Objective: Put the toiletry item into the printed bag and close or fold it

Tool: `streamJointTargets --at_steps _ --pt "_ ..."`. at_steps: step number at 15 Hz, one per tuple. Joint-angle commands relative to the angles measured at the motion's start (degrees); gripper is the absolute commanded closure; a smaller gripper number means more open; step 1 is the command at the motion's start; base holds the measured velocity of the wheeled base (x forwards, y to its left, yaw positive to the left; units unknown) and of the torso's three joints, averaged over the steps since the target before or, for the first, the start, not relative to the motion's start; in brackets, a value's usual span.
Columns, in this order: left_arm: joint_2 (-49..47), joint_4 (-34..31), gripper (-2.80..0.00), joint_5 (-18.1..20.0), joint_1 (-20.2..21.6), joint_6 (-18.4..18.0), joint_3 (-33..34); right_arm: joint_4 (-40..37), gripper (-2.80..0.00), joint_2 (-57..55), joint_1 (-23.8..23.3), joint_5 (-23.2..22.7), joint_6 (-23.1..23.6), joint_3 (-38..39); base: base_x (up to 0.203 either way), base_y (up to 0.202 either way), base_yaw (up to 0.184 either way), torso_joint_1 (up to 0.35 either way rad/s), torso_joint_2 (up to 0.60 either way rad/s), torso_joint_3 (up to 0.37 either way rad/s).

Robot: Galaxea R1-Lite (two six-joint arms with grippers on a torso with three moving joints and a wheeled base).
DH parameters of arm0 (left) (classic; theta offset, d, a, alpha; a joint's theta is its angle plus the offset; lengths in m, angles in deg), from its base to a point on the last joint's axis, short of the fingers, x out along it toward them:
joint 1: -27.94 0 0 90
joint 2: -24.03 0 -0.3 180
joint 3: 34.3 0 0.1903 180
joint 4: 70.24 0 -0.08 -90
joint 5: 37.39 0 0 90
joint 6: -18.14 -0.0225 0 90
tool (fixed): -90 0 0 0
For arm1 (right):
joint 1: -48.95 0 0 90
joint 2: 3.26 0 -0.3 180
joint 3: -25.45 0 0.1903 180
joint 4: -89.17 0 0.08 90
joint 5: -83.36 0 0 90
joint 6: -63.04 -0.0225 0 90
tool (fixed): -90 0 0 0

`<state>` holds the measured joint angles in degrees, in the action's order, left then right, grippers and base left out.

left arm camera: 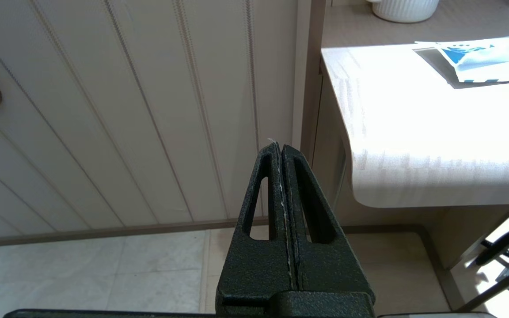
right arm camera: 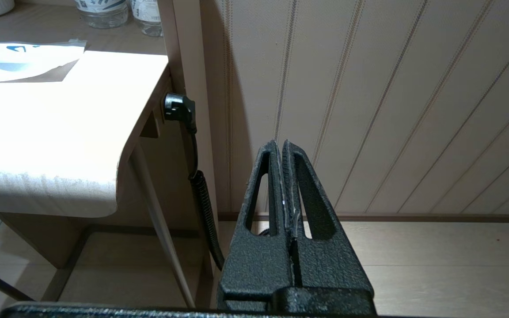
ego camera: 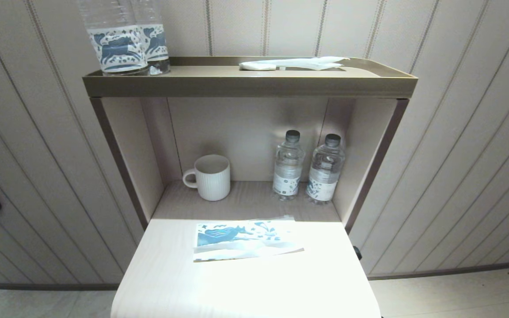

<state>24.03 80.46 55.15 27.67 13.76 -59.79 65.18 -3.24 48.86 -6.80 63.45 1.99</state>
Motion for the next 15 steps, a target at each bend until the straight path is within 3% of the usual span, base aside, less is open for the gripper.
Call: streamJointTargets --at_steps 1,15 --pt "-0.1 -0.1 0.0 0.0 0.0 0.0 0.0 0.0 0.0 0.0 0.0 0.0 0.0 0.0 0.0 0.0 0.0 0.0 0.0 0.0" --pt "-0.1 -0.1 0.0 0.0 0.0 0.0 0.0 0.0 0.0 0.0 0.0 0.0 0.0 0.0 0.0 0.0 0.0 0.0 0.0 0.0"
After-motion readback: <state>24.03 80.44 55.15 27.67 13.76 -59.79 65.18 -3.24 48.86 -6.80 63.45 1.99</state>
